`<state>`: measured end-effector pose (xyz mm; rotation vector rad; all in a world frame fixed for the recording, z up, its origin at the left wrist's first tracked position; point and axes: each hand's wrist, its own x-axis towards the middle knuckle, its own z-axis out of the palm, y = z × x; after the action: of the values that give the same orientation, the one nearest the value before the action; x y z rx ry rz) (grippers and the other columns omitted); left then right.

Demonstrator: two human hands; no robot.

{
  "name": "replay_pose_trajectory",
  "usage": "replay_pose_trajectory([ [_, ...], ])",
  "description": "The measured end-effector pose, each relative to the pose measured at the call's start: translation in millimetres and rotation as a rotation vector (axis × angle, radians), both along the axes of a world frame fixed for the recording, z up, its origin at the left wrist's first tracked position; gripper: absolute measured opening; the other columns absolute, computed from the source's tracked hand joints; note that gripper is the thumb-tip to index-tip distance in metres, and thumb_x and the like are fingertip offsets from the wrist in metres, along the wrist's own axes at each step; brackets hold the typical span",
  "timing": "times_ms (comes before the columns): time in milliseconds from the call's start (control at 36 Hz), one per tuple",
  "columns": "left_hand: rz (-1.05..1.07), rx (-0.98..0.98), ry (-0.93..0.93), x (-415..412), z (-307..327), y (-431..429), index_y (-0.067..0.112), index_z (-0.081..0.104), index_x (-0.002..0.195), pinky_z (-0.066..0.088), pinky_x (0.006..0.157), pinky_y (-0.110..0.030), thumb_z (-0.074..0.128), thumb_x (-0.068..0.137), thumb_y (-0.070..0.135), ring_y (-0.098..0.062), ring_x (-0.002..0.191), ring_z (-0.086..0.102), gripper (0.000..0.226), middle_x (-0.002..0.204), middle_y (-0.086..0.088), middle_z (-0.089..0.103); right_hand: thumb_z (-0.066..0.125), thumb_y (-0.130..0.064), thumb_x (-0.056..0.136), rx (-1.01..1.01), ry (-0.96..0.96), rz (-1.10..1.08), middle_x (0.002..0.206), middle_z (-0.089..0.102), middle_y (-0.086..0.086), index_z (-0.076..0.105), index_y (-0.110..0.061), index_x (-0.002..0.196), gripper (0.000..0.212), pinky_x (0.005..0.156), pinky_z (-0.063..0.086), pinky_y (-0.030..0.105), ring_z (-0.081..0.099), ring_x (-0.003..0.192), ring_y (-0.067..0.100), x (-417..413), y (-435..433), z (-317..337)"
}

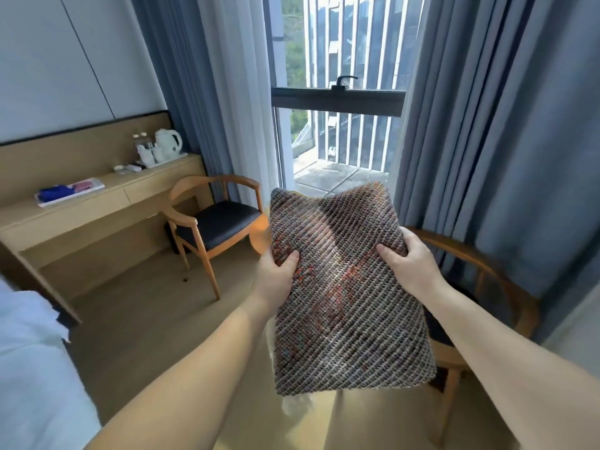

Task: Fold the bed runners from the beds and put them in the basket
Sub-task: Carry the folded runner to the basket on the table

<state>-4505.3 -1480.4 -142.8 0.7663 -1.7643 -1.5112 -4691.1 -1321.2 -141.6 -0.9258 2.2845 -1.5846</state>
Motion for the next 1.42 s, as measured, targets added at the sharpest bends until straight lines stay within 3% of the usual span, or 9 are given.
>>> replay_pose_trajectory([
  [167, 0.046, -0.004, -0.026, -44, -2, -50, 0.020, 0.044, 0.132, 0.040, 0.096, -0.031, 0.057, 0.095, 0.027, -0.016, 0.109, 0.054, 0.040, 0.120, 0.004, 0.056, 0.063, -0.035, 0.090, 0.016, 0.011, 0.052, 0.107, 0.066, -0.011, 0.054, -0.029, 0.126, 0.037, 0.084, 0.054, 0.033, 0.065, 0.095, 0.010, -52, -55, -1],
  [306, 0.048, 0.018, -0.044, -80, -14, -109, 0.023, 0.046, 0.123, 0.041, 0.094, -0.031, 0.058, 0.094, 0.027, -0.017, 0.108, 0.055, 0.031, 0.116, 0.005, 0.057, 0.063, -0.031, 0.091, 0.029, 0.029, 0.067, 0.103, 0.065, -0.010, 0.055, -0.023, 0.124, 0.035, 0.077, 0.048, 0.024, 0.063, 0.094, 0.009, -87, -110, -7],
  [417, 0.036, 0.022, -0.001, -113, -18, -165, 0.016, 0.047, 0.127, 0.040, 0.088, -0.025, 0.057, 0.095, 0.021, -0.013, 0.104, 0.056, 0.033, 0.112, 0.006, 0.058, 0.062, -0.032, 0.092, 0.050, 0.023, 0.057, 0.098, 0.063, -0.017, 0.055, -0.026, 0.122, 0.031, 0.069, 0.043, 0.015, 0.059, 0.085, -0.003, -115, -167, -10],
  [528, 0.012, 0.006, 0.014, -142, -24, -229, 0.014, 0.048, 0.127, 0.041, 0.091, -0.026, 0.057, 0.095, 0.018, -0.014, 0.109, 0.056, 0.034, 0.117, 0.004, 0.059, 0.061, -0.033, 0.091, 0.073, 0.034, 0.013, 0.103, 0.064, -0.012, 0.055, -0.027, 0.125, 0.035, 0.075, 0.043, 0.022, 0.061, 0.090, 0.006, -140, -227, -15],
  [694, -0.019, 0.001, -0.007, -190, -16, -327, 0.012, 0.048, 0.129, 0.043, 0.093, -0.027, 0.059, 0.094, 0.020, -0.015, 0.108, 0.057, 0.037, 0.116, 0.002, 0.059, 0.061, -0.034, 0.092, 0.106, 0.027, -0.002, 0.099, 0.065, -0.019, 0.053, -0.034, 0.118, 0.027, 0.081, 0.050, 0.029, 0.063, 0.090, 0.004, -179, -326, -5],
  [778, -0.033, 0.002, 0.008, -213, -4, -364, 0.009, 0.048, 0.127, 0.046, 0.080, -0.014, 0.058, 0.094, 0.018, -0.010, 0.098, 0.059, 0.036, 0.110, 0.004, 0.060, 0.061, -0.035, 0.091, 0.093, 0.034, -0.035, 0.101, 0.066, -0.016, 0.053, -0.035, 0.121, 0.030, 0.082, 0.050, 0.030, 0.064, 0.091, 0.007, -198, -359, 4],
  [1000, -0.088, 0.013, -0.005, -262, 1, -431, 0.018, 0.050, 0.124, 0.046, 0.100, -0.045, 0.060, 0.092, 0.025, -0.019, 0.109, 0.060, 0.035, 0.118, 0.000, 0.063, 0.063, -0.034, 0.090, 0.093, 0.051, -0.080, 0.105, 0.068, -0.011, 0.055, -0.029, 0.124, 0.035, 0.089, 0.051, 0.037, 0.065, 0.095, 0.011, -248, -418, 10],
  [1278, -0.066, 0.007, -0.056, -337, -17, -486, 0.025, 0.047, 0.120, 0.045, 0.101, -0.045, 0.060, 0.092, 0.029, -0.020, 0.110, 0.059, 0.031, 0.119, 0.001, 0.061, 0.063, -0.022, 0.091, 0.085, 0.055, -0.038, 0.102, 0.069, -0.003, 0.059, -0.021, 0.122, 0.031, 0.084, 0.050, 0.031, 0.065, 0.091, 0.014, -323, -480, 0],
  [1417, -0.047, 0.033, -0.049, -406, -22, -520, 0.023, 0.045, 0.120, 0.046, 0.099, -0.039, 0.059, 0.093, 0.028, -0.018, 0.110, 0.058, 0.030, 0.113, 0.005, 0.059, 0.064, -0.028, 0.090, 0.136, 0.083, -0.036, 0.103, 0.069, -0.002, 0.059, -0.022, 0.124, 0.035, 0.078, 0.044, 0.026, 0.064, 0.092, 0.016, -402, -526, -10],
])
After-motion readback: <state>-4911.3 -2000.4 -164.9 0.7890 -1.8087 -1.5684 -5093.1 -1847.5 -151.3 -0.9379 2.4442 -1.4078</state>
